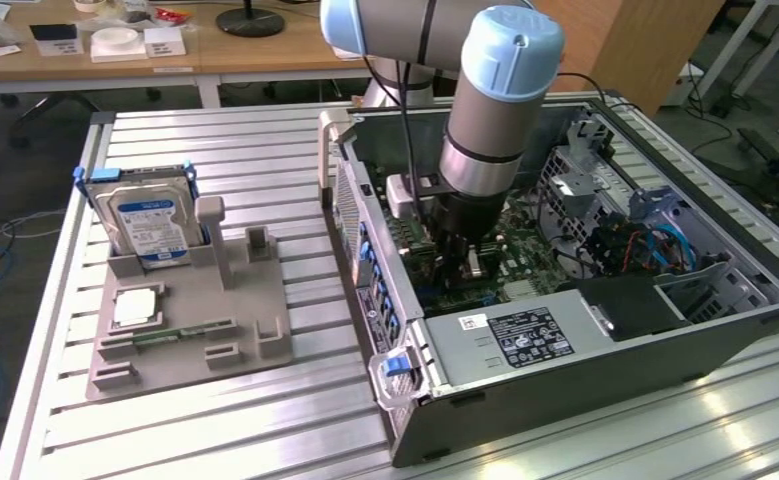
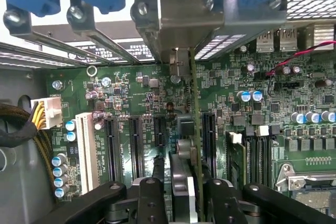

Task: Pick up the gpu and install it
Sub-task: 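Insert the gpu into the slot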

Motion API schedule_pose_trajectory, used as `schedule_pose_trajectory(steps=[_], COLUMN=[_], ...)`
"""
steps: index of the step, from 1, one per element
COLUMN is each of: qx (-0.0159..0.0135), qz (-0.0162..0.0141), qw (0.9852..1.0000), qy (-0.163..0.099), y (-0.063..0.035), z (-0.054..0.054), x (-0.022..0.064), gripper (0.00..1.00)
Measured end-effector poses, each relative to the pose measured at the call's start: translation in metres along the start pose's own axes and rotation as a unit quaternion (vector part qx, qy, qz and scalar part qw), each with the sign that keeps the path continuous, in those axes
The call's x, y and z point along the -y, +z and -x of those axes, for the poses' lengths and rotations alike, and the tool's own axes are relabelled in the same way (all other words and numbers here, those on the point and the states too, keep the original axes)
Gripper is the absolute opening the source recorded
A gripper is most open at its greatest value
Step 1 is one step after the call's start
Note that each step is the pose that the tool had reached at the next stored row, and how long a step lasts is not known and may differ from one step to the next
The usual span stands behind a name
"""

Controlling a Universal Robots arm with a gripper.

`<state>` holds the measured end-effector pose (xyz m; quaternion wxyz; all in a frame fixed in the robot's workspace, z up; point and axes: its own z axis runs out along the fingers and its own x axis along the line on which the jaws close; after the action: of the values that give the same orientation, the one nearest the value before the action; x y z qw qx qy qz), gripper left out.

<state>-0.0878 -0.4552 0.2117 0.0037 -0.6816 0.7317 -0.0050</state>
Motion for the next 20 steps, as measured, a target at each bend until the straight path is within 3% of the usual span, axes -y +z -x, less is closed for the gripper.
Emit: schedule_pose_trajectory(steps=[14, 20], qx=[-0.0001, -0.0001], qz=[-0.0003, -0.0003], qw=[1.0000, 1.0000], qy=[0.000, 0.000], y=[-0.0098, -0.0234], z=[0.000, 0.000], x=[0.0001, 0.0002], gripper=[0.36, 0.36])
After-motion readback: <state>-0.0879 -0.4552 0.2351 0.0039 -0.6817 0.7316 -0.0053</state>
